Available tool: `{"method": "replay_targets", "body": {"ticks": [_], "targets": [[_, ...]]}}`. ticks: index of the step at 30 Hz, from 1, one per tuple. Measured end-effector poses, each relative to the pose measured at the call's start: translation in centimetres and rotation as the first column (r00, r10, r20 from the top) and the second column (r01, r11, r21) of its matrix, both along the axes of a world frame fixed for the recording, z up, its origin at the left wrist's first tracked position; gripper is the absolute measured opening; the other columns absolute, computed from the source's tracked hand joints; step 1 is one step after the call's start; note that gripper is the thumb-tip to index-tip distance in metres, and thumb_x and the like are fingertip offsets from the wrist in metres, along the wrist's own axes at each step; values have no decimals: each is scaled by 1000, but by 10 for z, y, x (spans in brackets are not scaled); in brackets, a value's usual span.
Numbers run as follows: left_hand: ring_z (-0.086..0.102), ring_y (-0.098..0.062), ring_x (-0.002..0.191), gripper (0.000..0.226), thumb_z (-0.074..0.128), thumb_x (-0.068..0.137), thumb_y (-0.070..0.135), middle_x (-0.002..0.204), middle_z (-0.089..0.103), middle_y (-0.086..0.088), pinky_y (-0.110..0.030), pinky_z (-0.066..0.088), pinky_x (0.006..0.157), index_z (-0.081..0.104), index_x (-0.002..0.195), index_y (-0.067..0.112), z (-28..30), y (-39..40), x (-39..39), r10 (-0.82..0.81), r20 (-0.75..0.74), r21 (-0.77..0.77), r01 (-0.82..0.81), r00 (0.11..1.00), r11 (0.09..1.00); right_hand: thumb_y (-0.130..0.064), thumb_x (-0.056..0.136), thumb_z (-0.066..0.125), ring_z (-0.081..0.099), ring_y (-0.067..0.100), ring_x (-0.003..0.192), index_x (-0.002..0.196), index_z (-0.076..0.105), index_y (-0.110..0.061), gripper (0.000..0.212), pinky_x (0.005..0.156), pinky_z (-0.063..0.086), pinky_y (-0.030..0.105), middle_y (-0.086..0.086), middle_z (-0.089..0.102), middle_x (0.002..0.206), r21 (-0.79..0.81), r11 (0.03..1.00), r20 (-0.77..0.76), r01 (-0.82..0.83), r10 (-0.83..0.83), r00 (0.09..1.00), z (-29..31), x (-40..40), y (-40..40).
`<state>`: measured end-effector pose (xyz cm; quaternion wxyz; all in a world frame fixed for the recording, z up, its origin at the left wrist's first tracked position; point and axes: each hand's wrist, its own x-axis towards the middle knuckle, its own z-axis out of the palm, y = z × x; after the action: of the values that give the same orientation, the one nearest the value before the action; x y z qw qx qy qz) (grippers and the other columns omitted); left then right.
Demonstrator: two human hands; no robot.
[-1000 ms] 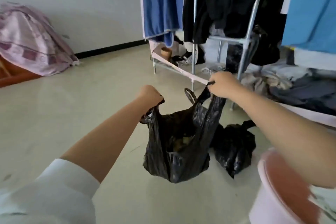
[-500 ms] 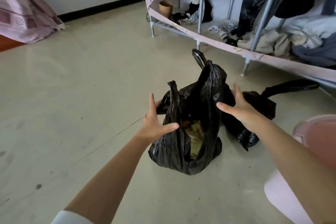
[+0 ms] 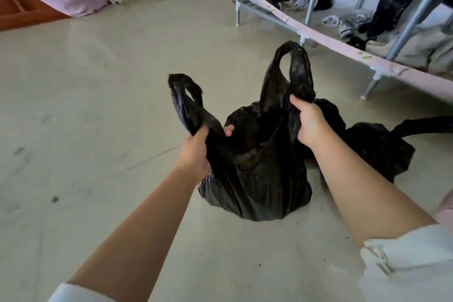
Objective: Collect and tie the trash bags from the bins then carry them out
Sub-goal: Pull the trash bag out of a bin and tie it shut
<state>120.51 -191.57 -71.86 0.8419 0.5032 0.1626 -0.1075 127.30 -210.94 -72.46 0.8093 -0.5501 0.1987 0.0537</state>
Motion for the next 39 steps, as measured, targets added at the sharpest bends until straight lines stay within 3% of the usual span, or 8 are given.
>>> {"method": "replay_targets", "body": {"ticks": [3,7,13,20,24,29,36,39], "targets": [[37,-11,33,41,27,101,23,33,34,5,-25,47,57,31,61,13,-4,14,4,277,-71,-71,-282,958,957,-38,93,45,57,21,78,110,60,-14,33,77,49,34,1,58,83,-7,998,-66,64,-64,996,-11,-2,14],[56,-15,70,24,57,89,35,76,54,0,-31,50,75,49,101,15,-23,56,-3,474,-142,70,-469,869,880,-62,76,54,52,23,113,129,49,-18,69,104,39,42,0,57,118,-22,993,-96,-112,109,989,-27,-9,3],[55,-18,70,23,40,99,14,78,56,-8,-34,49,75,54,83,4,-19,68,-18,472,-147,-203,-494,869,846,-4,84,61,64,27,78,73,58,-9,12,85,49,39,11,73,79,-416,898,-11,-143,153,988,-13,-18,15],[31,-7,27,49,30,100,36,33,30,5,-14,33,39,25,55,16,-5,60,-10,299,-39,-468,-281,954,838,-33,99,29,43,13,25,76,47,-16,35,45,50,19,-3,43,26,203,961,22,188,-196,980,13,-24,15],[35,-8,43,37,14,89,-7,52,36,0,-11,32,35,34,66,14,-30,64,-14,143,-47,-291,-150,989,945,-26,95,39,19,7,19,70,42,-16,27,33,17,8,-2,29,34,-234,961,-169,-146,108,980,-2,-31,29],[58,-21,72,31,25,102,11,62,65,-10,-33,49,68,47,79,9,-56,72,-23,147,-33,-201,-151,989,968,3,83,42,49,25,71,82,59,9,18,65,36,28,20,55,80,-553,756,-267,-349,236,934,-50,-39,55],[37,-8,27,37,27,102,31,30,27,5,-17,49,50,40,70,16,-55,61,-22,254,-46,-397,-251,966,883,-13,99,24,55,13,40,74,44,-14,32,52,43,25,-3,52,34,439,895,2,82,-92,996,-51,-46,59],[28,-7,24,36,26,98,16,33,29,4,-8,30,33,32,62,13,-71,52,-17,139,-194,-298,-194,971,935,-19,99,26,24,5,20,67,39,-18,35,34,24,15,-6,27,23,158,981,-72,-108,121,990,-57,-51,65]]}}
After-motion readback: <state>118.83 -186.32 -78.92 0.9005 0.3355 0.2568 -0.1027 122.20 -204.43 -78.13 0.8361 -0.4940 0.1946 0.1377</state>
